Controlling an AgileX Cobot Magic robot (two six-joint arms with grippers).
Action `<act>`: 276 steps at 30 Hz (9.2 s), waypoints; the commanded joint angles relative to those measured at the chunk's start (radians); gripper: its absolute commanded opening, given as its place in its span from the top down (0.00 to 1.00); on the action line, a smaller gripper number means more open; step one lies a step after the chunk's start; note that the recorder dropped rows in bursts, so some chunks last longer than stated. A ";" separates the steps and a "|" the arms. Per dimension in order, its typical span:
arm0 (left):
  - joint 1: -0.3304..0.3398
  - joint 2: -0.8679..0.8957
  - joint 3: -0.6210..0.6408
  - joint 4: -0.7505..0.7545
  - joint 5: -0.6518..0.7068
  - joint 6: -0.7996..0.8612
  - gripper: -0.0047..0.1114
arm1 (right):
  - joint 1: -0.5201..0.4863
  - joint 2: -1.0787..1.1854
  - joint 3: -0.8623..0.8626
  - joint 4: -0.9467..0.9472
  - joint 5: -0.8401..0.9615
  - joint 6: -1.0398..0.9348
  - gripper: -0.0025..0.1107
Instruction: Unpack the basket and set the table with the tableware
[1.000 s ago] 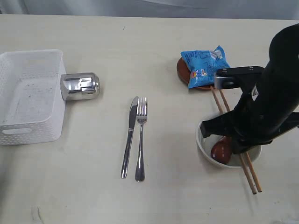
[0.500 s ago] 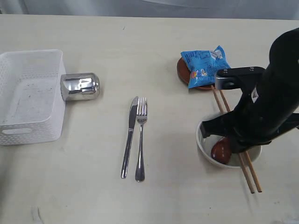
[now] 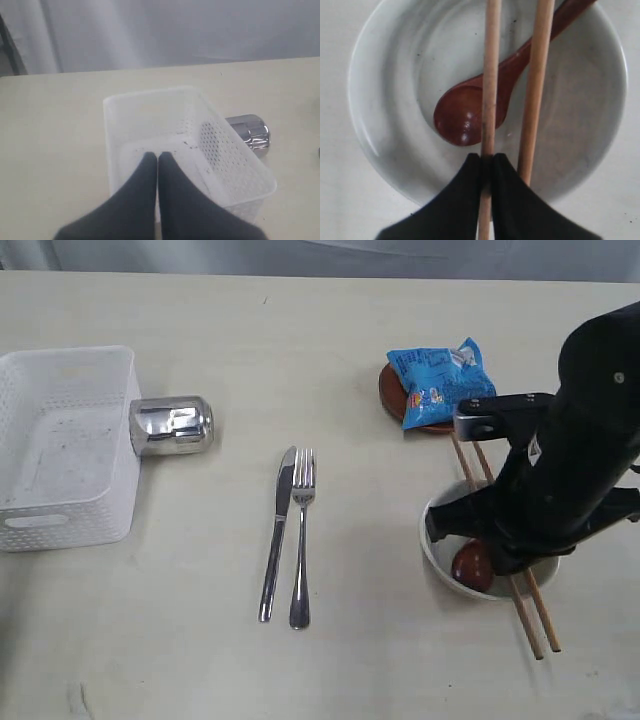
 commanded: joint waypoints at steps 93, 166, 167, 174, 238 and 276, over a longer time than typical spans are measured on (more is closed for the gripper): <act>0.001 0.292 -0.068 0.801 -0.607 -1.258 0.96 | 0.002 -1.247 0.025 -0.023 -0.263 -0.145 0.98; 0.255 1.862 -1.314 0.175 0.253 -0.122 0.92 | 0.002 -1.247 0.050 0.011 -0.154 -0.158 0.98; 0.255 1.870 -1.352 0.188 0.262 -0.108 0.90 | 0.002 -1.247 0.050 0.011 -0.151 -0.158 0.98; 0.226 1.927 -1.533 0.105 0.251 0.050 0.89 | 0.002 -1.247 0.050 0.011 -0.138 -0.158 0.98; 0.145 1.721 -0.640 -1.663 0.253 1.411 0.51 | 0.002 -1.247 0.050 0.186 -0.045 -0.213 0.98; -0.108 1.751 -1.006 -1.311 0.201 1.221 0.96 | 0.002 -1.247 0.050 0.188 -0.045 -0.213 0.98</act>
